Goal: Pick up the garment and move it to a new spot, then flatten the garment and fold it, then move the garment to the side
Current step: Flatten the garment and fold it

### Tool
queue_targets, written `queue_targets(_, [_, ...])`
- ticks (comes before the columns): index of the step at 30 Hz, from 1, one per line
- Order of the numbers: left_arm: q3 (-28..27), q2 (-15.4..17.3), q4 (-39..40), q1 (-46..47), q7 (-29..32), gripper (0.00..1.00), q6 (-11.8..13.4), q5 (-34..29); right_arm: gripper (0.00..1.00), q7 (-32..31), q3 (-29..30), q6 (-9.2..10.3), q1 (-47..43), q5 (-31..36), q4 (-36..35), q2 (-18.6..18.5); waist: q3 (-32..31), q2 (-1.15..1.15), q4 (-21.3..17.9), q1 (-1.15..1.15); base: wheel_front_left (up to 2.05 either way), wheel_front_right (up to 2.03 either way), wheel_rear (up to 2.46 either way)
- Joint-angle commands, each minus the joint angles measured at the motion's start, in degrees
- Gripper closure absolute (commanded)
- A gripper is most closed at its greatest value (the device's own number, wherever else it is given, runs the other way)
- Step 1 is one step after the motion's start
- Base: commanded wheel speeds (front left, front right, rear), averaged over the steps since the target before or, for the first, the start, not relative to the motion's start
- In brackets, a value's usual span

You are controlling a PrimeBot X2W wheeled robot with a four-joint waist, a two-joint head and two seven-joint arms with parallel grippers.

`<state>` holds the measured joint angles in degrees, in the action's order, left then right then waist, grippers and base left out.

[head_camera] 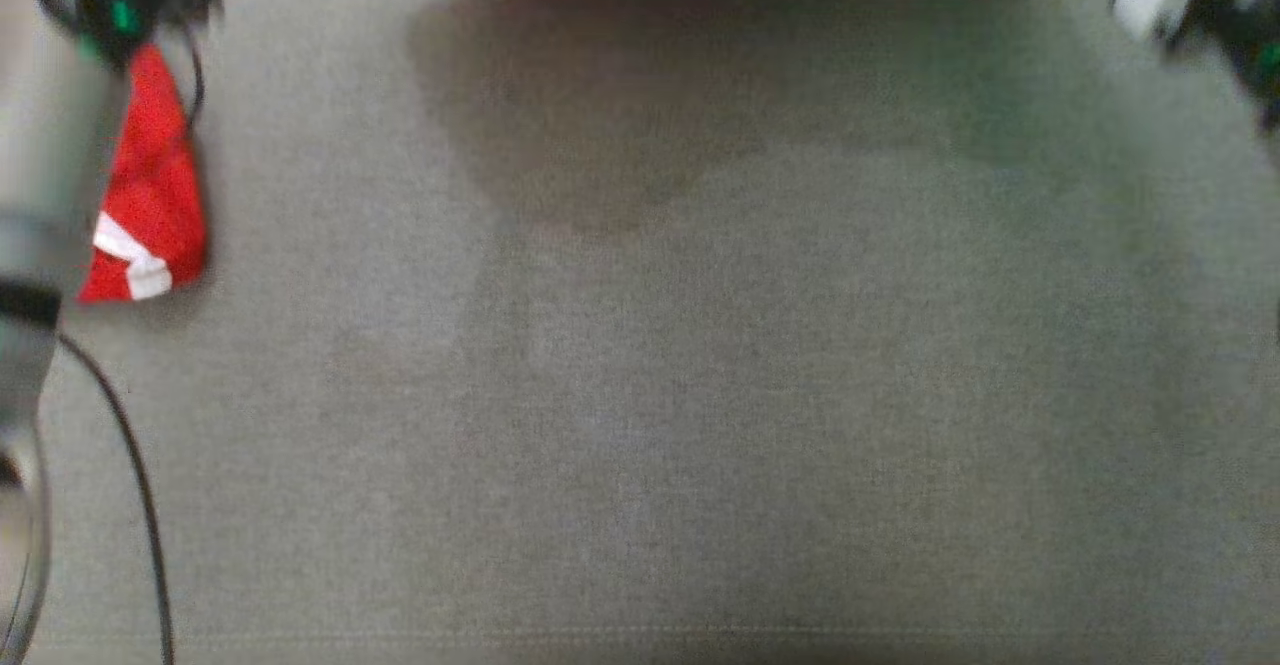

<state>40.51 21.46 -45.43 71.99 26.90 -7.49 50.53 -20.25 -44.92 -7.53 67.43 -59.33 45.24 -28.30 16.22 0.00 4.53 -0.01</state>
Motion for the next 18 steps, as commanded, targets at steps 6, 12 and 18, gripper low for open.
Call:
queue_targets(6, [3.72,11.04,12.08,-7.87,12.56,1.0,0.0,7.19,1.0,-11.77,-5.3,0.04,-9.19,-8.09,-8.01,-6.87,-7.46,0.0,-0.51,0.01,0.0,0.0,0.0])
queue_targets(12, [6.06,18.65,22.61,-20.16,23.82,1.0,0.68,14.76,1.0,-20.07,-9.12,0.04,-17.47,-12.66,-12.53,-12.11,-10.83,0.0,-2.07,0.01,0.0,0.0,0.0])
queue_targets(18, [8.13,25.34,36.15,-30.79,31.51,1.0,3.98,20.93,1.0,-27.02,-11.58,0.04,-25.16,-15.87,-16.06,-16.41,-12.5,0.0,-3.07,0.01,0.0,0.0,0.0])
